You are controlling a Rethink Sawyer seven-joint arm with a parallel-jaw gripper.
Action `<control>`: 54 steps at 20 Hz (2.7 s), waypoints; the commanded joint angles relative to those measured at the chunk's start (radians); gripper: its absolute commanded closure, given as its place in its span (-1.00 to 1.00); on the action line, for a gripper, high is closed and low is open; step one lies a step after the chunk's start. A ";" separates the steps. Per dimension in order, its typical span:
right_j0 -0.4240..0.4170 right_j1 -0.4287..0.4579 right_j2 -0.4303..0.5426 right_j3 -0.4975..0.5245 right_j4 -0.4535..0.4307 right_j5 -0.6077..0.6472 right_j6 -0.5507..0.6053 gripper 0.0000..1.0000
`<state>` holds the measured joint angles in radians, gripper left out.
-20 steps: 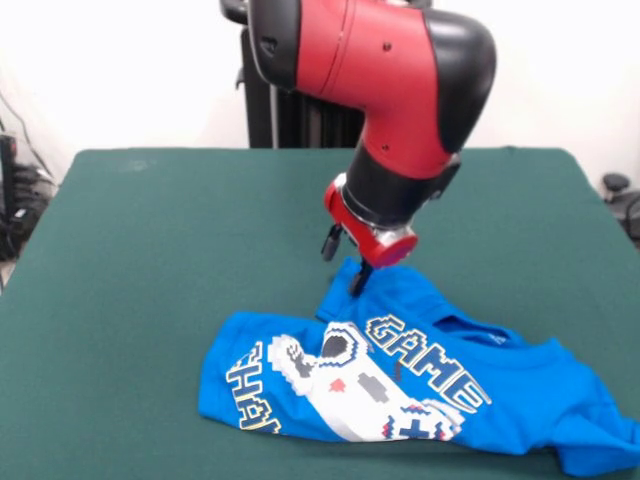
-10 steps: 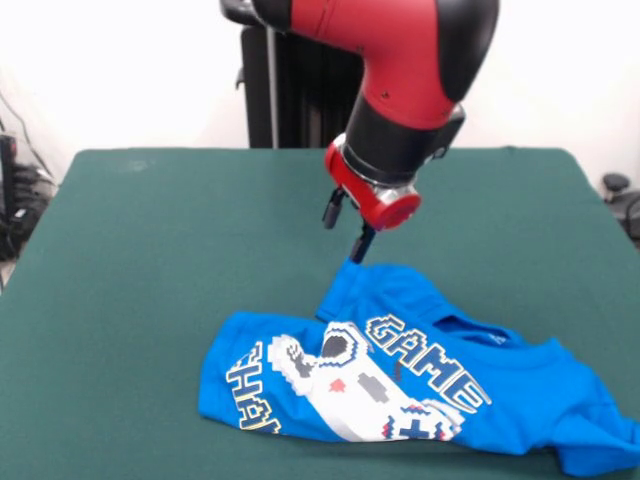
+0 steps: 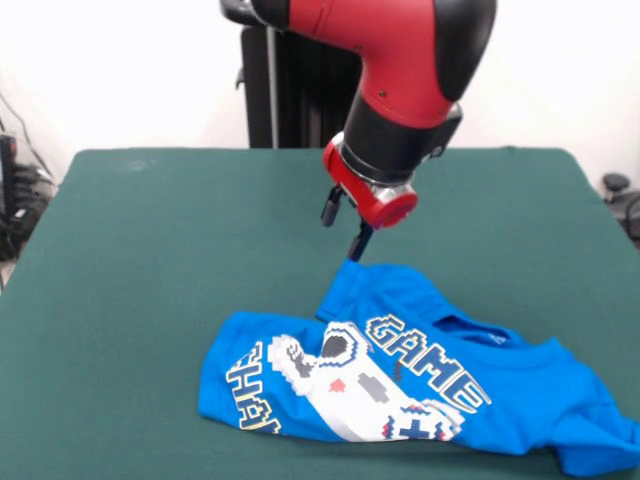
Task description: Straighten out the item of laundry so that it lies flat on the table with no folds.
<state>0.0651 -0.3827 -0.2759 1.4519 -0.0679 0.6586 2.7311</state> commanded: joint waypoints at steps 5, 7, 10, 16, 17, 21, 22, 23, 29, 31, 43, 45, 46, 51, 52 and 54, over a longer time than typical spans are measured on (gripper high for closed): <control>0.004 0.177 0.067 0.080 0.019 -0.154 0.136 -1.00; -0.002 0.191 0.074 0.079 0.023 -0.173 0.130 -1.00; -0.006 0.211 0.083 0.071 0.029 -0.199 0.123 -1.00; -0.031 0.218 0.130 0.073 0.038 -0.232 0.090 -1.00; -0.039 0.214 0.141 0.078 0.037 -0.237 0.079 -1.00; -0.092 0.205 0.202 0.095 0.025 -0.258 0.014 -1.00; -0.102 0.205 0.216 0.096 0.021 -0.261 0.001 -1.00; -0.109 0.206 0.227 0.095 0.016 -0.263 -0.007 -1.00; -0.170 0.207 0.302 0.103 -0.024 -0.318 -0.055 1.00; -0.188 0.208 0.326 0.105 -0.024 -0.309 -0.066 1.00; -0.203 0.235 0.356 0.071 -0.045 -0.299 -0.053 1.00; -0.180 0.221 0.332 0.080 -0.028 -0.264 -0.013 1.00; -0.169 0.210 0.320 0.091 -0.019 -0.246 0.009 1.00; -0.152 0.133 0.297 0.170 0.000 -0.172 0.042 1.00; -0.156 0.117 0.299 0.189 0.000 -0.167 0.038 1.00; -0.163 0.101 0.306 0.211 0.002 -0.162 0.032 1.00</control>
<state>-0.1380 -0.3589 -0.0774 1.5254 -0.0685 0.5258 2.7311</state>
